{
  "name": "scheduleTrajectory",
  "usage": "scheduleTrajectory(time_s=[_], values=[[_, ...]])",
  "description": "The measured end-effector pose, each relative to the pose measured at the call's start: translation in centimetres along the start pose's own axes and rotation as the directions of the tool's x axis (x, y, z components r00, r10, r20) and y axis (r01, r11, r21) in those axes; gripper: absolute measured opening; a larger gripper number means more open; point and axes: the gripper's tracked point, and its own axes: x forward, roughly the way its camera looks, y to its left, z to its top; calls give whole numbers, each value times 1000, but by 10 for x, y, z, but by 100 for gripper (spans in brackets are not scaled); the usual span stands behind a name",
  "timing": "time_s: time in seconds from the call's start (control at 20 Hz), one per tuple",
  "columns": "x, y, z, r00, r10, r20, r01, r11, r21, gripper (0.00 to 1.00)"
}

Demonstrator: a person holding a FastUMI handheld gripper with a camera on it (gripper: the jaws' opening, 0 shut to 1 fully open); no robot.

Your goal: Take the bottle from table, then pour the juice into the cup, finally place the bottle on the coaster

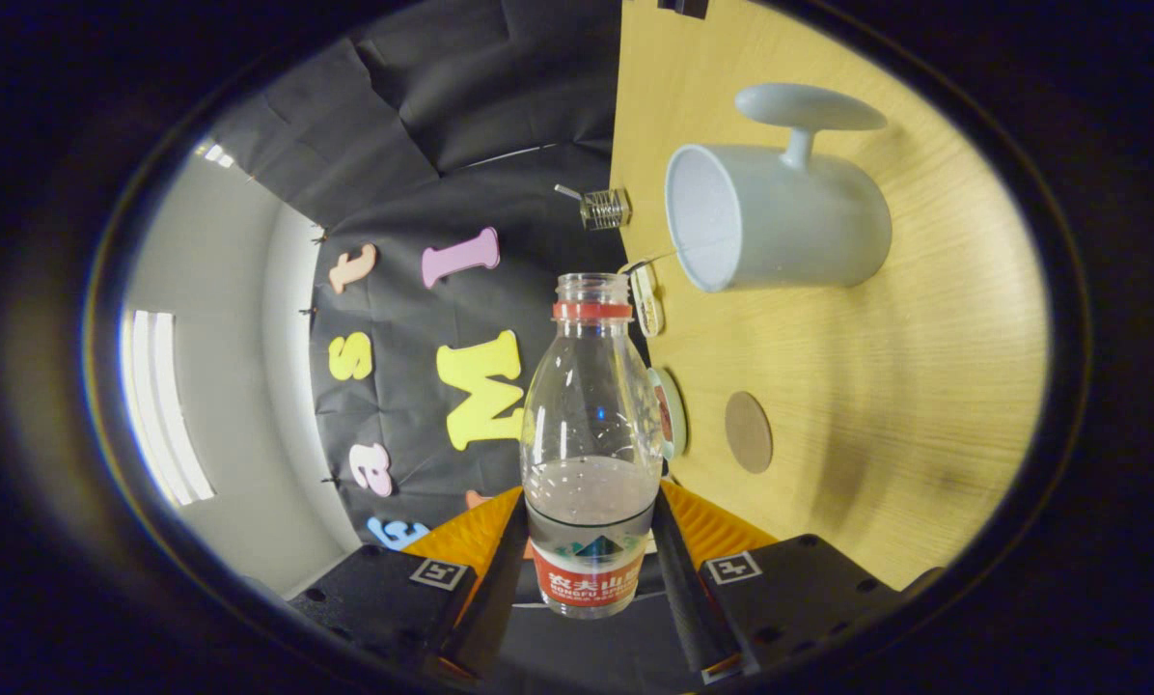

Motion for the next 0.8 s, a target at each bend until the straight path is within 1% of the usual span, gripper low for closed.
scheduleTrajectory(time_s=[0.35, 0.55, 0.8], values=[[4, 17, 1, 1000, 30, -1, -30, 999, 44, 75], [17, 24, -2, 999, 46, 2, -46, 996, 77, 75], [18, 27, -7, 999, 51, 2, -50, 992, 112, 75]])
